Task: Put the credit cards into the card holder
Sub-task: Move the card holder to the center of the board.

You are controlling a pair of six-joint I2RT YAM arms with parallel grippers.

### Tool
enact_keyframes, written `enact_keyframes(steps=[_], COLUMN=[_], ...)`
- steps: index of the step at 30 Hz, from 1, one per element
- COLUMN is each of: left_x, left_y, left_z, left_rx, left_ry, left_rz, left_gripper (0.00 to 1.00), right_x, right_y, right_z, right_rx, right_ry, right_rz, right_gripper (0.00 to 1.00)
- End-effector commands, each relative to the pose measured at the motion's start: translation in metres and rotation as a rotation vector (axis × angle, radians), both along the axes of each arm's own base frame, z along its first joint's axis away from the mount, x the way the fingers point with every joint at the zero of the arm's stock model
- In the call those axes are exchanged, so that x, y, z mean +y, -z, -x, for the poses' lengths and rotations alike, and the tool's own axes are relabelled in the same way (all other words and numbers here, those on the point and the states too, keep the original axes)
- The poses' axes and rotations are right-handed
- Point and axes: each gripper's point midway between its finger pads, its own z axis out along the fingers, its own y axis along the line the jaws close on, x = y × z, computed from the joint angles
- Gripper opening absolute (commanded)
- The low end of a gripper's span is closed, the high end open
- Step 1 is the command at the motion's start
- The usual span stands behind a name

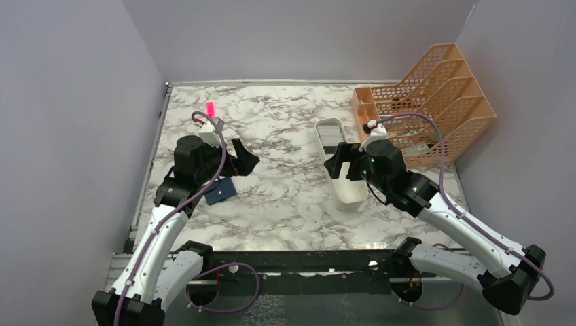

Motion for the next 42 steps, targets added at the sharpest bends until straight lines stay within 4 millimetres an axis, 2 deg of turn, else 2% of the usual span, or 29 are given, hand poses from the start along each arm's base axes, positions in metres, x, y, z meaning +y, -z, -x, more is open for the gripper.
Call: enact_keyframes(steps=[1, 7, 12, 15, 17, 20, 23, 27, 32, 37, 42], left_x=[0.003, 0.016, 0.049, 0.064, 0.077, 0.093, 0.099, 0.107, 0.124, 0.141, 0.152], left_y=[0.002, 0.017, 0.048, 0.069, 0.083, 0.105, 0.118, 0.129, 0.142, 0.148, 0.155], left_z=[-0.002, -0.009, -0.018, -0.017, -0.015, -0.005, -0.001, -0.005, -0.008, -0.011, -0.013], left_rx=[-0.002, 0.068, 0.22, 0.322, 0.379, 0.467, 0.518, 0.554, 0.604, 0.605, 0.615], left_ry=[-0.008, -0.118, -0.397, -0.537, -0.65, -0.812, -0.885, -0.933, -0.995, -1.071, -1.162], left_rz=[-0.005, -0.02, -0.035, -0.045, -0.046, -0.04, -0.037, -0.077, -0.155, -0.207, -0.205], left_gripper=[0.99, 0.99, 0.97, 0.9, 0.77, 0.66, 0.62, 0.61, 0.68, 0.97, 0.99], right_x=[0.004, 0.006, 0.008, 0.009, 0.009, 0.008, 0.008, 0.011, 0.014, 0.013, 0.014], right_y=[-0.008, -0.008, -0.008, -0.009, -0.009, -0.009, -0.008, -0.009, -0.009, -0.007, -0.006], right_z=[-0.002, -0.002, -0.002, -0.001, -0.001, 0.0, 0.001, 0.003, 0.006, 0.007, 0.008], right_rx=[-0.015, -0.014, -0.009, -0.007, -0.012, -0.02, -0.025, -0.026, -0.018, -0.014, -0.013], right_ry=[0.002, -0.007, -0.011, -0.018, -0.023, -0.024, -0.031, -0.055, -0.077, -0.081, -0.091], right_rz=[-0.048, -0.051, -0.049, -0.054, -0.057, -0.058, -0.055, -0.061, -0.065, -0.055, -0.057], right_gripper=[1.0, 1.0, 1.0, 1.0, 1.0, 1.0, 1.0, 1.0, 1.0, 1.0, 1.0])
